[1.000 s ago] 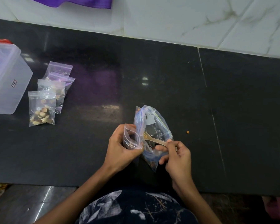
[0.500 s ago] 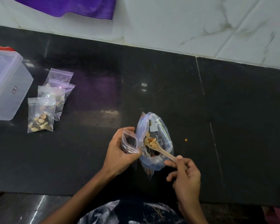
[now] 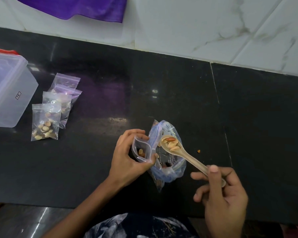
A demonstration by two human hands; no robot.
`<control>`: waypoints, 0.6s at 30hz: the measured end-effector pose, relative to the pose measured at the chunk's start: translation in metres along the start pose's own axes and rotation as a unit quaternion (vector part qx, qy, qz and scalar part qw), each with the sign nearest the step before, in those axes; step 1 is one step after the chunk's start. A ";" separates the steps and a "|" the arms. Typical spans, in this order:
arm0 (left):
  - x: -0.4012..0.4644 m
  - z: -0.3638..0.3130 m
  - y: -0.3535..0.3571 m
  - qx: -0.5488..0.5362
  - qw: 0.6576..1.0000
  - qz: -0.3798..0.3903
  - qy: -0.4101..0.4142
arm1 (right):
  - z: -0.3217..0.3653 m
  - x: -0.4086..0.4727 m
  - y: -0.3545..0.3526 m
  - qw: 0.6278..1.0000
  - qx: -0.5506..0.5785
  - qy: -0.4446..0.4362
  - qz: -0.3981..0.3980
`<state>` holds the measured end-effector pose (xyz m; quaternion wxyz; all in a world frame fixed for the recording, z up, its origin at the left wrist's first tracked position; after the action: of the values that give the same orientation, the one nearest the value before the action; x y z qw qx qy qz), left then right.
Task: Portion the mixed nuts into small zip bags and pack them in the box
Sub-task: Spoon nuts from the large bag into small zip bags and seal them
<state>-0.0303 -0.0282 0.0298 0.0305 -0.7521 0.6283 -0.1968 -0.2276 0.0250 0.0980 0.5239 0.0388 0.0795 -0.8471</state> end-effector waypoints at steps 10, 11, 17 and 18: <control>0.005 -0.010 0.006 0.073 0.997 0.017 -0.018 | 0.015 -0.022 0.028 0.894 -0.238 -0.373 0.069; 0.006 -0.009 0.006 0.074 0.997 0.018 -0.020 | 0.015 -0.024 0.029 0.868 -0.266 -0.413 0.067; 0.006 -0.007 0.005 0.056 0.998 -0.003 -0.029 | 0.013 -0.027 0.029 0.823 -0.270 -0.499 0.040; 0.006 -0.007 0.005 0.052 0.998 -0.004 -0.029 | 0.012 -0.027 0.028 0.820 -0.267 -0.505 0.038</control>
<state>-0.0367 -0.0337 0.0367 0.0872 -0.7573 0.6132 -0.2072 -0.1898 0.0347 0.1117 0.5120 -0.5334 0.0255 -0.6728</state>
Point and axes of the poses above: each hand's wrist, its own x-axis towards the middle knuckle, its own y-axis out of the palm, z = x × y, the point moved 4 cm from there along x, towards the middle knuckle, and after that the axes turned 2 degrees about y, right-handed, at the moved point
